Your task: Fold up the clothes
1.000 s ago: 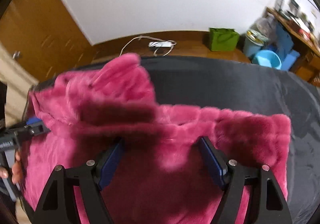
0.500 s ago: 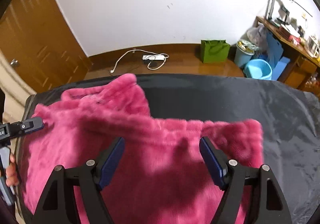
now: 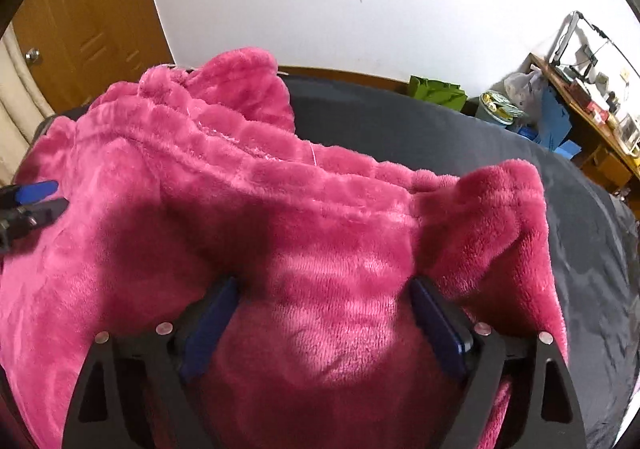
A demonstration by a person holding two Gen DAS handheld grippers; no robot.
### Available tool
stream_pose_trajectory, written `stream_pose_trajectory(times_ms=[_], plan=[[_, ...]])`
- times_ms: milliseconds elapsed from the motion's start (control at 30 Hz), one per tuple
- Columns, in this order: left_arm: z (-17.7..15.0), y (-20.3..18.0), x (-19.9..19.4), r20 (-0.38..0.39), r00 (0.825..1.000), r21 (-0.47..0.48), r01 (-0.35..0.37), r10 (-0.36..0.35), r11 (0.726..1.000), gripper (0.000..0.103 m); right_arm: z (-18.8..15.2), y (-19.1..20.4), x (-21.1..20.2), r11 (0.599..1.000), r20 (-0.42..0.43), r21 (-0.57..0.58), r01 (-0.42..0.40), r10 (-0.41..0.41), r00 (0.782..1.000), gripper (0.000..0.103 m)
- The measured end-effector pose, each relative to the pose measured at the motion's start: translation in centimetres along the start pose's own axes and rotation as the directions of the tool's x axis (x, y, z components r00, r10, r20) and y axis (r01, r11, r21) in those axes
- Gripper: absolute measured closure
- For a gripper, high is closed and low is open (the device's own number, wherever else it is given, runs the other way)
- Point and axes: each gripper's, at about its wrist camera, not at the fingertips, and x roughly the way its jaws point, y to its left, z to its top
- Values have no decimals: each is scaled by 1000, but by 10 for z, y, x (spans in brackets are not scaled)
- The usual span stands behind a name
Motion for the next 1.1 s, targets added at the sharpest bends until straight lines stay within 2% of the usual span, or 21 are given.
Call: stream_pose_trajectory(times_ms=[167, 300, 400, 533, 700, 800, 867, 933, 1100], plan=[[-3, -3, -2, -3, 1000, 22, -30, 30, 999, 15, -1, 4, 0, 1000, 5, -10, 13, -13, 1000, 11], [-9, -3, -32, -24, 999, 8, -26, 26, 1000, 15, 3, 4, -21, 999, -8, 31, 7, -7, 1000, 11], [-27, -4, -65, 7, 1000, 5, -10, 10, 1000, 15, -7, 16, -61, 998, 67, 31, -55, 52, 996, 11], [-52, -16, -66, -3, 999, 31, -50, 50, 998, 15, -37, 42, -87, 991, 72, -48, -128, 132, 989, 11], [-84, -32, -68, -14, 995, 64, -99, 100, 993, 14, -63, 64, -85, 980, 44, -150, -127, 135, 990, 11], [-100, -39, -66, -19, 992, 78, -125, 126, 989, 9, -69, 60, -69, 978, 15, -160, -133, 137, 990, 11], [-99, -38, -60, -16, 991, 76, -133, 135, 988, 5, -74, 62, -57, 974, -13, -181, -138, 138, 990, 7], [-101, -38, -58, -3, 989, 85, -145, 145, 986, 3, -78, 65, -51, 969, 2, -214, -124, 128, 992, 4], [-109, -40, -59, 51, 983, 87, -179, 175, 980, 1, -93, 68, -51, 974, 76, -206, -96, 113, 991, 1]])
